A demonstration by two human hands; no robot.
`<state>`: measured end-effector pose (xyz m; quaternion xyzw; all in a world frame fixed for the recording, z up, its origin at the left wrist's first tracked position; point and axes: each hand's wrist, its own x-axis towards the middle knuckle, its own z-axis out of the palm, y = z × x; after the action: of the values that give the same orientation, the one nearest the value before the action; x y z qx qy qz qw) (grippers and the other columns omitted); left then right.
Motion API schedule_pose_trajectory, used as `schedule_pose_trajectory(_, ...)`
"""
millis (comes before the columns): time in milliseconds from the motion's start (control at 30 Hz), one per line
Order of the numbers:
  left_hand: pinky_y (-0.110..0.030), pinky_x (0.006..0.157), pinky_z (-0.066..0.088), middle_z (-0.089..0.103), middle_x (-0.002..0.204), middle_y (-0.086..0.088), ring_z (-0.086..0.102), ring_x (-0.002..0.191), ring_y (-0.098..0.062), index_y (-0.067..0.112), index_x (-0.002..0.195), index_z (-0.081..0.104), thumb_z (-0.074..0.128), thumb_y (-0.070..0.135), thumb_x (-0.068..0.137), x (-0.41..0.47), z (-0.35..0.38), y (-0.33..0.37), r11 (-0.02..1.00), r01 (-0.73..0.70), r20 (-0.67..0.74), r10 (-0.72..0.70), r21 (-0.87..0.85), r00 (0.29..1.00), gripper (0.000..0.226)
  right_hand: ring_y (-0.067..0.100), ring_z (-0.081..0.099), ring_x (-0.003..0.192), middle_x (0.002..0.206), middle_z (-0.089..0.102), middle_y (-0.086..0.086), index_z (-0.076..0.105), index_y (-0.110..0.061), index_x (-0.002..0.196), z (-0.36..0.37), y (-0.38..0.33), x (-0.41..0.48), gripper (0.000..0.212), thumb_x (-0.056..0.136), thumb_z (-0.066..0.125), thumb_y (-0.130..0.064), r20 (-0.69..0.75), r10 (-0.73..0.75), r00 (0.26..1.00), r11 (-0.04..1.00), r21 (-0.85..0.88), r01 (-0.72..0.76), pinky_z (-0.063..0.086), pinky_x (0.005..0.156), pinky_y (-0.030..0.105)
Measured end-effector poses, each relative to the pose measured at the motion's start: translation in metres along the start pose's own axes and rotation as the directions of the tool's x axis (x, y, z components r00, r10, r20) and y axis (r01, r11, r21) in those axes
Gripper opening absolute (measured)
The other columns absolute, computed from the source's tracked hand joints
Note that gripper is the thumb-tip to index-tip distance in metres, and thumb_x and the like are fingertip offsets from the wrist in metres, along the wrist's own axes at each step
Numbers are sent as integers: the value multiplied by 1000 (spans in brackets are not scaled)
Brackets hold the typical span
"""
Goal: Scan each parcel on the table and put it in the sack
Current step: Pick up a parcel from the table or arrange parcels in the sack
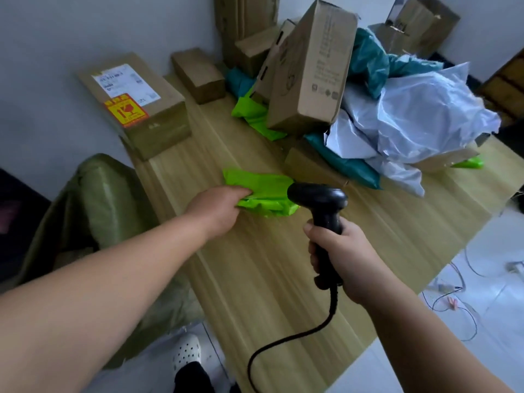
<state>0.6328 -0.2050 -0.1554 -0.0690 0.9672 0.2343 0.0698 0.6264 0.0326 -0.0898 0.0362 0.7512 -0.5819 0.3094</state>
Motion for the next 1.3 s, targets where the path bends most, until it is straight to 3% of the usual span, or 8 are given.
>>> schedule_pose_trajectory(267,-19,50,44,57,66,-3,53,59,-12,19,83,62,54,7,95,-63,-43,42,715,249,69,-271,-654,960,18,18,49,46,59,54,3,54,-11,89,-15,-19,-37,16,88,68,-19,80,-70,994,997,27,68,40,46,35)
schedule_pose_trajectory(400,-30,57,50,62,79,-9,59,63,-21,16,97,57,49,15,98,-86,-46,53,331,504,390,-356,-797,849,8,19,47,44,57,53,2,55,-9,92,-20,-21,-47,31,72,69,-29,130,-59,990,998,13,58,39,44,32)
schedule_pose_trajectory(733,-27,59,44,62,81,-3,58,70,-17,14,98,57,70,27,84,-102,0,25,43,700,545,-594,-713,592,24,20,48,47,59,54,4,54,-7,95,-16,12,-41,17,91,66,-19,183,81,980,995,-67,-70,38,49,34)
schedule_pose_trajectory(833,-32,78,50,58,110,-10,58,96,-24,8,124,45,84,24,69,-100,15,21,168,601,299,-745,-781,597,70,20,48,45,57,55,3,53,-9,90,-15,23,-38,17,91,66,-20,198,126,972,990,-84,-111,39,47,32)
schedule_pose_trajectory(900,-38,102,39,38,140,-15,41,127,-30,16,145,27,87,38,62,-99,20,20,511,675,74,-766,-533,639,105,20,48,45,57,55,3,51,-10,85,-16,28,-36,19,91,66,-20,201,153,968,986,-94,-137,39,46,31)
schedule_pose_trajectory(1033,-47,111,20,4,159,0,7,144,-28,37,150,7,69,54,74,-84,23,32,936,297,-55,-292,188,955,99,21,48,45,57,54,4,50,-10,83,-23,34,-34,21,91,67,-19,173,177,969,980,-117,-158,39,47,31)
schedule_pose_trajectory(1167,-48,115,3,3,161,5,-8,147,-22,32,151,9,55,36,87,-51,30,59,936,-106,188,44,334,981,80,19,47,44,55,54,3,51,-8,84,-36,37,-37,19,93,65,-18,152,182,971,977,-139,-161,39,43,29)
schedule_pose_trajectory(1300,-50,115,-6,14,160,0,-4,148,-24,25,152,10,56,36,82,-30,32,68,834,-183,334,-2,521,943,85,20,48,47,58,54,4,53,-7,89,-48,40,-43,17,93,64,-19,143,197,970,974,-139,-177,39,45,31)
